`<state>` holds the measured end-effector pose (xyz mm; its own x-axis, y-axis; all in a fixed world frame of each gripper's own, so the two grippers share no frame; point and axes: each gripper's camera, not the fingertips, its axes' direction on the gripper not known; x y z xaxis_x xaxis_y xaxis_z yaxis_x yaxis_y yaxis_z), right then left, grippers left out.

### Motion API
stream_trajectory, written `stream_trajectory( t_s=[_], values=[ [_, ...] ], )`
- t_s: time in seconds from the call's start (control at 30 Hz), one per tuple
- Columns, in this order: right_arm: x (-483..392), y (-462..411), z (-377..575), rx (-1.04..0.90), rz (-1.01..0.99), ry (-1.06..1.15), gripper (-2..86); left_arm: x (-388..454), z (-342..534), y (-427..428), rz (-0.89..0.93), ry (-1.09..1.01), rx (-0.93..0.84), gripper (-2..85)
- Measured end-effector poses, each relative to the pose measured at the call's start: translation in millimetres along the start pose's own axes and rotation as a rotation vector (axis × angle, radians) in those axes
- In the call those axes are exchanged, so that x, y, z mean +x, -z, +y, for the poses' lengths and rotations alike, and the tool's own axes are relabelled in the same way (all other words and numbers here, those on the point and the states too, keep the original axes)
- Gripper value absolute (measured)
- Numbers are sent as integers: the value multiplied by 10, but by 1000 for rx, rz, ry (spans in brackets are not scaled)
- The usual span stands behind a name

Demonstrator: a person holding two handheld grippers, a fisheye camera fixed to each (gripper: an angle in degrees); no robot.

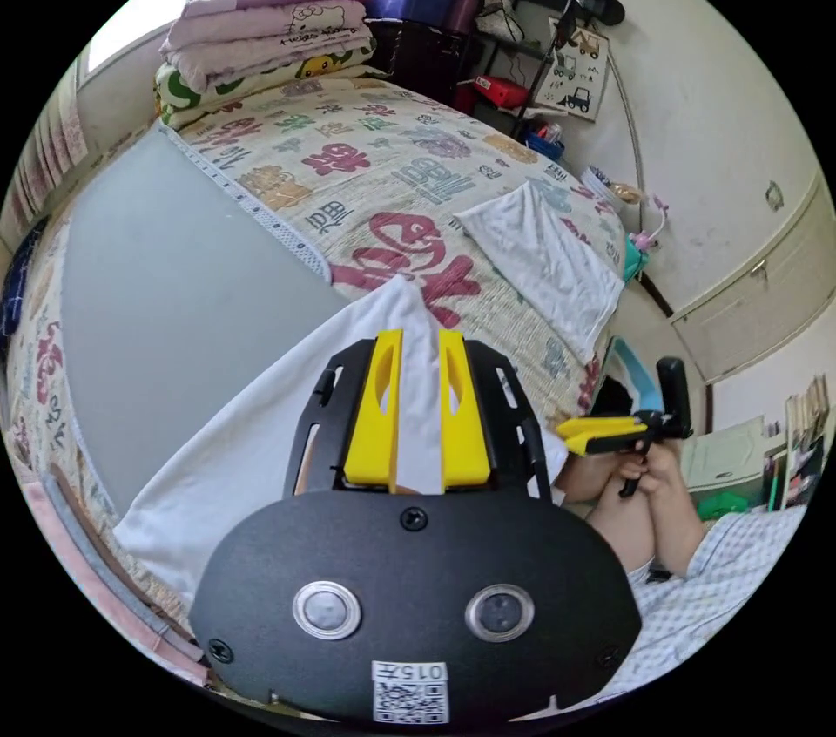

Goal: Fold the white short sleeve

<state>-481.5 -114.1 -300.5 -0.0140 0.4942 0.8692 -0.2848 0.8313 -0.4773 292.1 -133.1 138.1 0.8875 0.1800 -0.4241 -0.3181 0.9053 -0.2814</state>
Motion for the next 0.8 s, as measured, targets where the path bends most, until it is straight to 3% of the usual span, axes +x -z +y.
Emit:
stream_trajectory(
  t_s=[0.13, 0.37, 0.53, 0.8],
  values=[
    [-3, 85, -100, -76, -67, 7, 82, -52, -607, -596, 50, 119, -91, 84],
    [33, 423, -292, -31, -134, -3, 64, -5, -1082, -1371, -174, 180, -269, 80],
    [-43, 682, -337, 14, -35, 21, 9, 69, -1257, -1466, -249, 149, -312, 24],
    [50, 738, -292, -46, -20, 11, 69, -11, -1250, -1443, -194, 186, -269, 3]
  ],
)
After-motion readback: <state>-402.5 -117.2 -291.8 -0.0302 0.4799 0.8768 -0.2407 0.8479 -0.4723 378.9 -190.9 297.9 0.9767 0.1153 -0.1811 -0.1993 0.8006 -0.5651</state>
